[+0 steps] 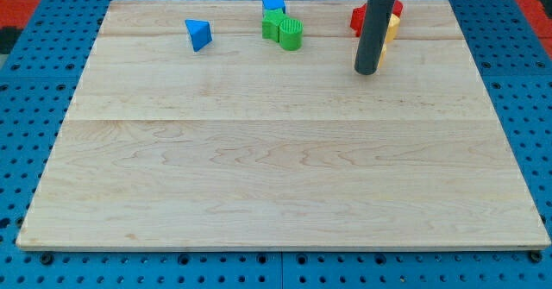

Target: Push the blue triangle downwards

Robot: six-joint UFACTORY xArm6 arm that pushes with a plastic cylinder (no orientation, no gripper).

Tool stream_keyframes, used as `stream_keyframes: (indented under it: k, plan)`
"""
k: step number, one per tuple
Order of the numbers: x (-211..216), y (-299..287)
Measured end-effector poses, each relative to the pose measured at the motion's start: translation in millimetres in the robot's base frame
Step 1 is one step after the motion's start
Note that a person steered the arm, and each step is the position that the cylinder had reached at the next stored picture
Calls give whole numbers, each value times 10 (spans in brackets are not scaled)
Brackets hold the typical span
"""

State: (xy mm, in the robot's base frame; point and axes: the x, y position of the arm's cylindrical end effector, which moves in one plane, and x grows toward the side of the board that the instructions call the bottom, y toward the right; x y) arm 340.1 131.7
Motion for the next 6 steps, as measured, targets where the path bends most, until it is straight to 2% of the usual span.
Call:
stream_keyframes:
  k: [1,2,4,5,6]
  plan:
    - [-140,163]
    - [161,-151]
    - [298,-3063]
    - [-250,-3456]
    - [-855,-3127]
